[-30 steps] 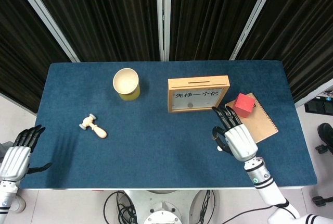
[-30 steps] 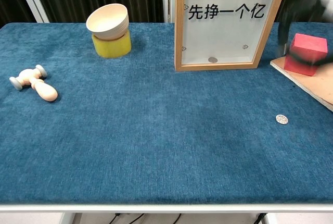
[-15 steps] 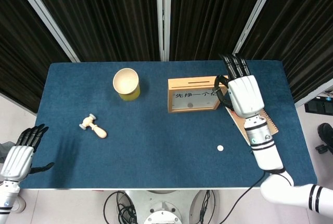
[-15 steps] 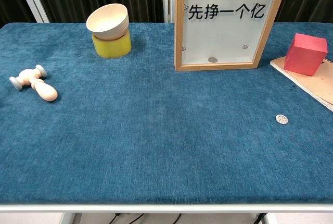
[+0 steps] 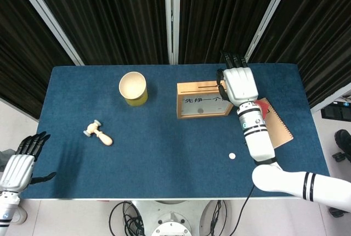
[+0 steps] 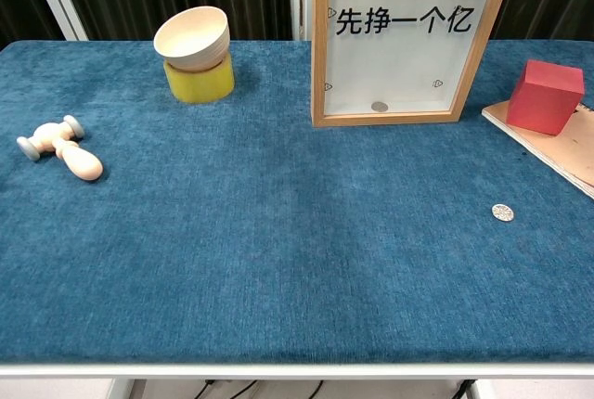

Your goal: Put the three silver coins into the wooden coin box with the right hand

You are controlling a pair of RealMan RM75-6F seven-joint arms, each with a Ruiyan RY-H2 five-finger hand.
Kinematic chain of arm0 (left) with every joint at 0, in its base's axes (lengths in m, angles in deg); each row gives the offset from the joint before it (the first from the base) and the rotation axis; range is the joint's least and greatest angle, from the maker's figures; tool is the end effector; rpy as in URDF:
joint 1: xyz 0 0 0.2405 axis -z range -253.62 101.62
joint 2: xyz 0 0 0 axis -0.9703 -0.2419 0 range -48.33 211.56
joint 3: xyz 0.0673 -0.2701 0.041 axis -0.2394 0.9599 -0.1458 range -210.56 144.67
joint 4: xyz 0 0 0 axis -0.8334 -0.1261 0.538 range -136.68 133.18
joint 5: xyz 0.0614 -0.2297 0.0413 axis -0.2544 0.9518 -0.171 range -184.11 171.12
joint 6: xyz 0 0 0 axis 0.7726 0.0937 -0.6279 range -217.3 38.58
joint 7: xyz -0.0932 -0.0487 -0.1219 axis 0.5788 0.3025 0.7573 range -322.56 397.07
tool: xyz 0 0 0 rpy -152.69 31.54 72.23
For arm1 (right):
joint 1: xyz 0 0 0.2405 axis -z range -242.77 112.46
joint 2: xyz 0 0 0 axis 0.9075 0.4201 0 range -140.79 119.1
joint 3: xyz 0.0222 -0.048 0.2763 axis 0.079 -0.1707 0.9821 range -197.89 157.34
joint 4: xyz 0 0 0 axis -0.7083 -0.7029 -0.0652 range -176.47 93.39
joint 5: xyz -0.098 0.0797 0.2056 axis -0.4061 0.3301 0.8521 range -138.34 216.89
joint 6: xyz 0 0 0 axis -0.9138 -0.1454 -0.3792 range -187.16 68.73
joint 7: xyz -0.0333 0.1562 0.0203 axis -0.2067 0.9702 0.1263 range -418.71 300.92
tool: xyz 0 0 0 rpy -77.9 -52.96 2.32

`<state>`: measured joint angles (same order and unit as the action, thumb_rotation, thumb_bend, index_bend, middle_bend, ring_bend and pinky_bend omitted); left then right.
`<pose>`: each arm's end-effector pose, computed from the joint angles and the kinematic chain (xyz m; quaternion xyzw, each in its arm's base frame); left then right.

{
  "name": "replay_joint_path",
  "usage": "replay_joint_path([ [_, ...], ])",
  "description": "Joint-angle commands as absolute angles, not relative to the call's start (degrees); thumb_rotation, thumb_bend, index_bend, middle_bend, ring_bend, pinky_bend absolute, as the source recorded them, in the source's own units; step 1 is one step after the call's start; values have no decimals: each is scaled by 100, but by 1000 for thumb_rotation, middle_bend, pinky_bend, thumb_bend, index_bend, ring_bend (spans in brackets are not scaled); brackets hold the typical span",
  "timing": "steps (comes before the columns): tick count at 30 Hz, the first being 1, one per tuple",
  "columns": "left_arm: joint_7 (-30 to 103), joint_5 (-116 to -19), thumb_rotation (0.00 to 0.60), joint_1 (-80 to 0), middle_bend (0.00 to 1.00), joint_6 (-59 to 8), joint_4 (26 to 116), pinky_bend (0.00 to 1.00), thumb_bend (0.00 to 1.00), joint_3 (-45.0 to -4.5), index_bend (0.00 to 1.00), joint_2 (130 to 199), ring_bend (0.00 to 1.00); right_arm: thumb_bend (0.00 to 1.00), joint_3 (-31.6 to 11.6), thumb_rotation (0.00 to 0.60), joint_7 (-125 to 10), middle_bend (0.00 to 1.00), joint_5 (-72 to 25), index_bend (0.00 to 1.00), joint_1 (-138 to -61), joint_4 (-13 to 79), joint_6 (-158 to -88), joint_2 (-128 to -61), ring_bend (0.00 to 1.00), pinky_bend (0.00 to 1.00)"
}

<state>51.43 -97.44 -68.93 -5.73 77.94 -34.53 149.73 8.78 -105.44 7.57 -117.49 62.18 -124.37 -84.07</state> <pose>-0.3767 0.2007 0.1207 -0.6233 -0.4191 -0.4045 0.5218 -0.0567 -0.4453 0.0951 0.6478 -0.3510 0.3949 0.5489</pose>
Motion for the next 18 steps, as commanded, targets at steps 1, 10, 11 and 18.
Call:
replay_joint_path([
  [1,5163,-9740,600,-6891,0,-576,7776,0,0,-3450,17,14977,0,444,891,600,-10925,42,1443,723,-12218,6021,-12561,-8585,0,0],
  [10,5233,-9726,600,-6895,0,-568,7727,0,0,-3439,18,14961,0,445,750,600,-11049,42,2007,723,-12569,5761,-12775,-8746,0,0],
  [11,5234,-9728,600,-6895,0,-561,7735,0,0,-3436,18,14955,0,444,743,600,-11047,42,2081,723,-12599,5729,-12785,-8756,0,0],
  [18,5247,-9727,600,-6887,0,-574,7749,0,0,-3434,18,14948,0,444,639,600,-10956,40,2253,723,-12690,5609,-12769,-8801,0,0],
])
